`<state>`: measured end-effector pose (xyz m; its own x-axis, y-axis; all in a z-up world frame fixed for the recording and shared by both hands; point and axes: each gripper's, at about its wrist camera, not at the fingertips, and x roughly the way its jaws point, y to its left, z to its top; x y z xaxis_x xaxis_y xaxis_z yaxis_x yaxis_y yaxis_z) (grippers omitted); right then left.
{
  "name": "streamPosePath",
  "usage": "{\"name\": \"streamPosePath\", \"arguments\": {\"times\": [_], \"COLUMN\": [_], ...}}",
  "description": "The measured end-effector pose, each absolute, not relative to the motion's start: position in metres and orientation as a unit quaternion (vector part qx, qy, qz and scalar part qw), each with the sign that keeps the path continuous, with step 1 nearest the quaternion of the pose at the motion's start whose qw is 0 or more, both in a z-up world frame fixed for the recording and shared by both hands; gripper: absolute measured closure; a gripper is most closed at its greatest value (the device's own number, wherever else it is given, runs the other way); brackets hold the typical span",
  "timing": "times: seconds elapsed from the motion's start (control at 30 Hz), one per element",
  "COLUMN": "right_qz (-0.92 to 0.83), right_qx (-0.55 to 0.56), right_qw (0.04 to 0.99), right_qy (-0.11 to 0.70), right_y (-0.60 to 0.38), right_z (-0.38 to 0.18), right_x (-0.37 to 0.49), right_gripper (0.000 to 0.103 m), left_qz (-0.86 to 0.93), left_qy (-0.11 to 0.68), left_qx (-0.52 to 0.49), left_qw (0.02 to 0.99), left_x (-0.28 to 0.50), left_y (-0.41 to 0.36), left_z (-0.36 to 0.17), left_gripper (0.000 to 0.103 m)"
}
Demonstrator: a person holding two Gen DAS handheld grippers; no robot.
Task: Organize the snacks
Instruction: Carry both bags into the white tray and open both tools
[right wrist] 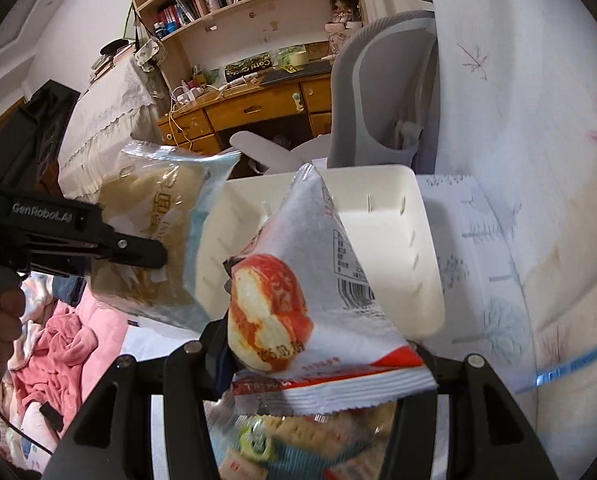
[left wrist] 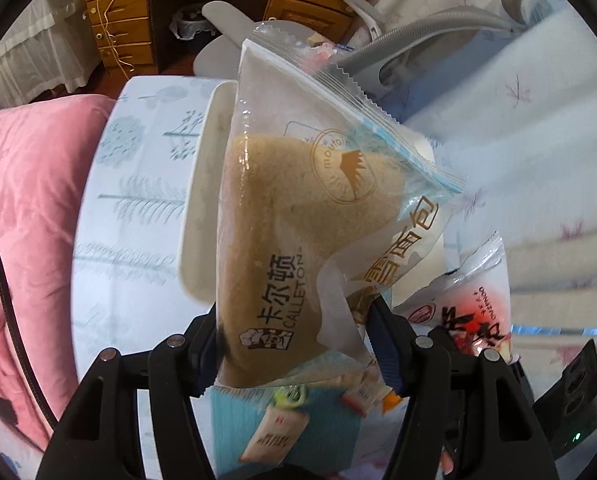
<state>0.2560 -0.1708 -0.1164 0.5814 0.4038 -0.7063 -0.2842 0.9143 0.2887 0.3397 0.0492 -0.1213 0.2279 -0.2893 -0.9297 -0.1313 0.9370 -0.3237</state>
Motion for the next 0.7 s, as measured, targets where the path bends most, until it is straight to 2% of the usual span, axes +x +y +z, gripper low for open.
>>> {"name": "streamPosePath", "arguments": {"times": [0.3,0.4,0.43,0.47,0.5,0.7], "right_qz": [0.194,0.193,0.193,0.194,0.192,0.188], "right_qx": [0.063,0.069,0.071,0.072,0.074,0.081], "right_qw": [0.887,0.880,0.875,0.871,0.868,0.864], "right_qy": [0.414,0.428,0.438,0.445,0.452,0.460], "right_y": [-0.165,-0.164,-0.163,-0.161,-0.161,-0.159], "right_z": [-0.134,-0.144,-0.149,-0.151,-0.154,-0.157], "right_x": [0.295,0.303,0.307,0.309,0.311,0.313], "right_gripper": [0.049,0.047,0.046,0.041,0.037,0.031], "left_qz": [-0.067,-0.063,-0.066,-0.071,-0.074,-0.078], "left_qy": [0.616,0.617,0.616,0.613,0.609,0.602], "left_qx": [-0.165,-0.168,-0.171,-0.176,-0.175,-0.168], "left_qw": [0.767,0.766,0.766,0.767,0.770,0.777], "left_x": [0.381,0.387,0.389,0.391,0.392,0.381], "left_y": [0.039,0.040,0.041,0.043,0.044,0.051], "left_z": [-0.146,-0.152,-0.154,-0.154,-0.154,-0.147], "left_gripper": [0.040,0.025,0.014,0.010,0.010,0.010]}}
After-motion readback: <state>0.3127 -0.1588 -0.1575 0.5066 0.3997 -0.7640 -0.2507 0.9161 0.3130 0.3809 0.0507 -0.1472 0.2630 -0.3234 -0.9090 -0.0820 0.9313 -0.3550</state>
